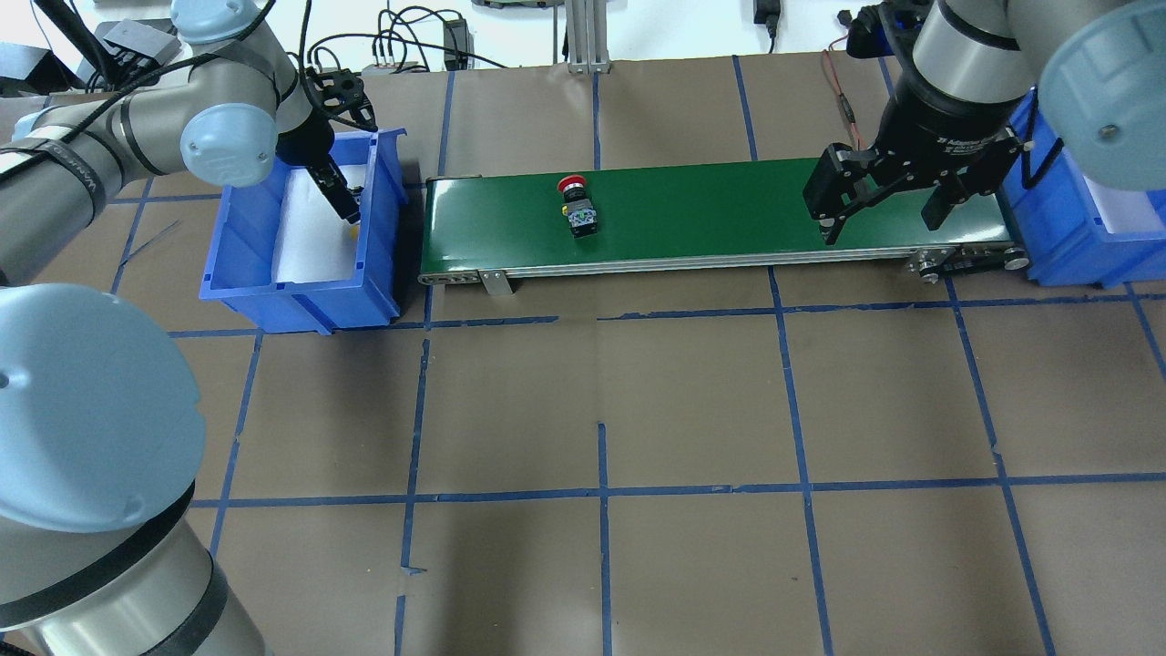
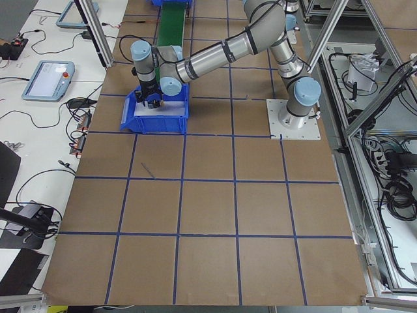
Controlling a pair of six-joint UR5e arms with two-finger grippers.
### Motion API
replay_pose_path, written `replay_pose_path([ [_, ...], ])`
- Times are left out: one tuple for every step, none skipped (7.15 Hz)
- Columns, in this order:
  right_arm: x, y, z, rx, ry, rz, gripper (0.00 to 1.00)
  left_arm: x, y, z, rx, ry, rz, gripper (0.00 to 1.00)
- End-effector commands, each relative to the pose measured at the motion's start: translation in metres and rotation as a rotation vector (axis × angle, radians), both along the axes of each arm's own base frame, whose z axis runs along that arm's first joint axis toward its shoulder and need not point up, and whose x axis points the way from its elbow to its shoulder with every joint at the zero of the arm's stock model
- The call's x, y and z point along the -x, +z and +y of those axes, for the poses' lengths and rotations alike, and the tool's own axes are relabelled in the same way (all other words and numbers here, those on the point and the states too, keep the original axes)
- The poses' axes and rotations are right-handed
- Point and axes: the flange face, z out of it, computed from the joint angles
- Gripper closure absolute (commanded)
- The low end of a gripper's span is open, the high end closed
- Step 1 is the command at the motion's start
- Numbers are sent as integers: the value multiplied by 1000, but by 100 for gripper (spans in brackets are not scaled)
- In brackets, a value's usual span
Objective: Transport two buttons from left to right
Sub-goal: 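Move the left gripper back over the bin above the yellow-capped button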
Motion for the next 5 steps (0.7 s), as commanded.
replay_pose_path([
  [5,-2,-7,17,51,-1,0,-1,13,2,19,-32,-7,7],
  [20,-3,-10,14,51,-5,0,-1,12,2,16,-70,-7,7],
  [44,-7,-17,10,2,-17,0,-2,12,2,18,-87,-8,14],
  [51,-14,-27,26,-22,-15,0,-5,12,2,17,-98,-7,16],
  [54,-24,-46,107,-20,4,0,-1,14,3,19,-103,-9,14],
])
